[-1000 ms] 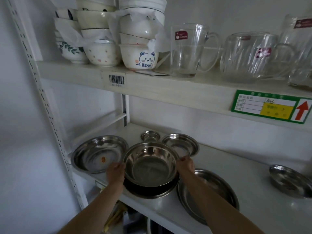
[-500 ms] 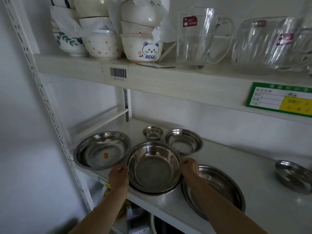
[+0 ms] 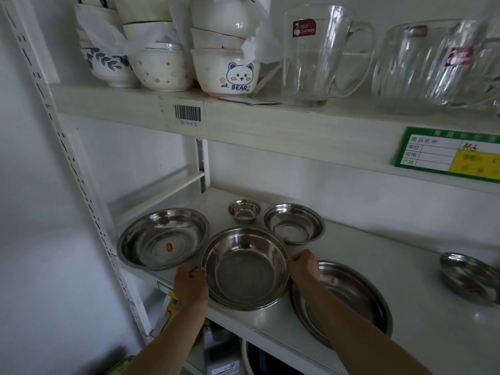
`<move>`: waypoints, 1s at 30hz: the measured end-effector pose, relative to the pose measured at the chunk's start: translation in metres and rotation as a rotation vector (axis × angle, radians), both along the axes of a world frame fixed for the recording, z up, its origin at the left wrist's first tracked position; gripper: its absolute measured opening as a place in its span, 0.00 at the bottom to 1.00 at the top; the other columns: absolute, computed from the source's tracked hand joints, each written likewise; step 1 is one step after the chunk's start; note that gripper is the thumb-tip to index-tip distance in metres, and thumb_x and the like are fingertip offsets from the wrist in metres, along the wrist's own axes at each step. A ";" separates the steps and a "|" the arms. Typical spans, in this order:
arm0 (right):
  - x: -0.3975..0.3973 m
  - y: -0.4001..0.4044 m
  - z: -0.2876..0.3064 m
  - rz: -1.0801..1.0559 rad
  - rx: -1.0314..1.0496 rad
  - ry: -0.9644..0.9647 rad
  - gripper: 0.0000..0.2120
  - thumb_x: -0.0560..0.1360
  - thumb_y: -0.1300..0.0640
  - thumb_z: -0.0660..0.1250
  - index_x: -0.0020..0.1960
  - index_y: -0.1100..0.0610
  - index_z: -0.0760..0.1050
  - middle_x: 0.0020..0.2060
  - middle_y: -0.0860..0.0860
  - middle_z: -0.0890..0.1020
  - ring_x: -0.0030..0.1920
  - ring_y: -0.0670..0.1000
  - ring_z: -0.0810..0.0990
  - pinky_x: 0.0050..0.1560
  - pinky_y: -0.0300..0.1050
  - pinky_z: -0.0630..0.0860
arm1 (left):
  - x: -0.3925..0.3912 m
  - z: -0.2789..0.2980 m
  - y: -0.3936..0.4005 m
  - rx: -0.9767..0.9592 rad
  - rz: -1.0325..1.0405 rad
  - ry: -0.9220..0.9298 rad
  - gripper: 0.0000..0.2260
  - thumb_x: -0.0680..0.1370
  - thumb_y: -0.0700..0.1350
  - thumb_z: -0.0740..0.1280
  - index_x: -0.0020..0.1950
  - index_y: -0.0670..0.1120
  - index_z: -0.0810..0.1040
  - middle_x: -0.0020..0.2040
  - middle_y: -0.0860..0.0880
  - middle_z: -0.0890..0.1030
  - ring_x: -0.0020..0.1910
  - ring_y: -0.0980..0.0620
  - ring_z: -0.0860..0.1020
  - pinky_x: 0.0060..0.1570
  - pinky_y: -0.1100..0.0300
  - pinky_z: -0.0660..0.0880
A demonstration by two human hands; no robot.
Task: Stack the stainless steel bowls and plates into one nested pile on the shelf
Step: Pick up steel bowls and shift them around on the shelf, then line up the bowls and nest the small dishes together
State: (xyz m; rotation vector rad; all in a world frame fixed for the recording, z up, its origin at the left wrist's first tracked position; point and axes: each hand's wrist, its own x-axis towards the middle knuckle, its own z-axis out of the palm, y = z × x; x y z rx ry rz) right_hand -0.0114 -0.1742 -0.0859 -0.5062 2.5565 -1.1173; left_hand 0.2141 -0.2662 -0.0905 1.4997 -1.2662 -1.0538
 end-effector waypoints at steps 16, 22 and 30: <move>-0.002 0.009 -0.002 0.016 -0.003 -0.104 0.15 0.65 0.52 0.67 0.46 0.60 0.80 0.44 0.57 0.83 0.50 0.59 0.82 0.45 0.45 0.72 | 0.007 -0.007 -0.001 -0.014 -0.041 0.004 0.04 0.73 0.40 0.69 0.45 0.40 0.79 0.39 0.46 0.78 0.41 0.48 0.75 0.43 0.56 0.68; -0.007 0.020 0.012 -0.021 -0.072 -0.118 0.14 0.68 0.51 0.68 0.46 0.60 0.81 0.41 0.55 0.83 0.48 0.58 0.83 0.42 0.41 0.69 | -0.008 0.021 0.006 -0.159 -0.091 0.023 0.04 0.74 0.43 0.69 0.40 0.48 0.75 0.35 0.49 0.78 0.38 0.50 0.76 0.42 0.56 0.70; -0.030 0.043 0.050 -0.085 -0.227 -0.109 0.13 0.73 0.52 0.71 0.45 0.63 0.82 0.45 0.61 0.85 0.51 0.60 0.83 0.47 0.43 0.70 | -0.070 0.046 0.028 -0.183 -0.372 0.177 0.04 0.74 0.45 0.71 0.39 0.48 0.79 0.35 0.50 0.81 0.36 0.53 0.79 0.41 0.58 0.74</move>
